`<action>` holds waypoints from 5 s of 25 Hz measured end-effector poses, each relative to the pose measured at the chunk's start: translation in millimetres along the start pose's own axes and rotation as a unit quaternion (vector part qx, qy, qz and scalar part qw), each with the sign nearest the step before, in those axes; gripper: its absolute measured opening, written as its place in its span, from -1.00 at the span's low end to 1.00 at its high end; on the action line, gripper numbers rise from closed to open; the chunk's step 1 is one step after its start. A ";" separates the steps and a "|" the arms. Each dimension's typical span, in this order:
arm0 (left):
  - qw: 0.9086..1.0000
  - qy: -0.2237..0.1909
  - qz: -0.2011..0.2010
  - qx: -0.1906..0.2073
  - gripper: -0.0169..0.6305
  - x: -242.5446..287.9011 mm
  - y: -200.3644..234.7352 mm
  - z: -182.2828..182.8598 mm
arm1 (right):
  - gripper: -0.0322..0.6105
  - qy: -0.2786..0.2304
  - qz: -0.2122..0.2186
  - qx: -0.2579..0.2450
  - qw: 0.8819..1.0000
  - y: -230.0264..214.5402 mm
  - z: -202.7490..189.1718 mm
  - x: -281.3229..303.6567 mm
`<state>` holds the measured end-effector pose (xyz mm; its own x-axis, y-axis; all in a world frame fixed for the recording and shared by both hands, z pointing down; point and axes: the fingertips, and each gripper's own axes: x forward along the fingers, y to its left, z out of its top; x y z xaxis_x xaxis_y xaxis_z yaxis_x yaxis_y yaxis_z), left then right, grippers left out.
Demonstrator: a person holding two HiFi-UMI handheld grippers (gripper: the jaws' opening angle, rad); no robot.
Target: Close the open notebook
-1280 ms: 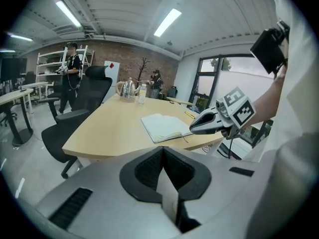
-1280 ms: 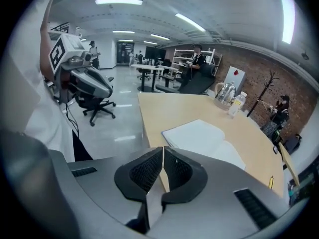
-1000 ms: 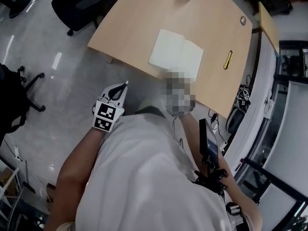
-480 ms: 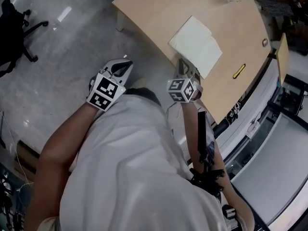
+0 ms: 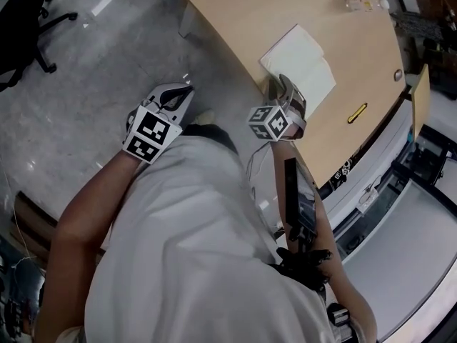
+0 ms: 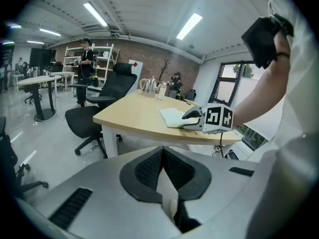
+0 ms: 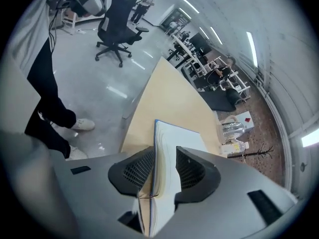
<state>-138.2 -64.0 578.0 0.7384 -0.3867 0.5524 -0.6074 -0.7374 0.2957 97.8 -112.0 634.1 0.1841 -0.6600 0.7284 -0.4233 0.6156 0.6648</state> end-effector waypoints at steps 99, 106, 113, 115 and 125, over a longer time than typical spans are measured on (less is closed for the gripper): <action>0.962 0.045 -0.126 0.236 -0.93 91.0 -133.3 107.4 | -0.84 -0.120 0.068 0.827 0.545 14.2 -149.8 -49.2; 0.964 0.057 -0.116 0.231 -0.93 90.1 -133.8 101.2 | -0.83 -0.061 0.068 0.823 0.561 25.0 -172.3 -39.7; 0.968 0.055 -0.113 0.218 -0.93 94.8 -140.0 98.6 | -0.73 -0.048 0.020 0.740 0.671 16.3 -205.6 -68.6; 0.969 0.054 -0.112 0.215 -0.93 96.5 -138.9 98.5 | -0.66 -0.060 -0.036 0.699 0.712 -9.2 -219.4 -88.9; 0.973 0.040 -0.102 0.202 -0.93 98.3 -145.0 102.1 | -0.61 -0.125 0.035 0.509 0.851 -57.2 -152.9 -68.6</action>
<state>52.3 -51.7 509.9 0.7967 -0.1762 0.5781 -0.2729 -0.9584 0.0840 245.0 -36.1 571.5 -0.0148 -0.7866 0.6172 -0.9980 0.0491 0.0386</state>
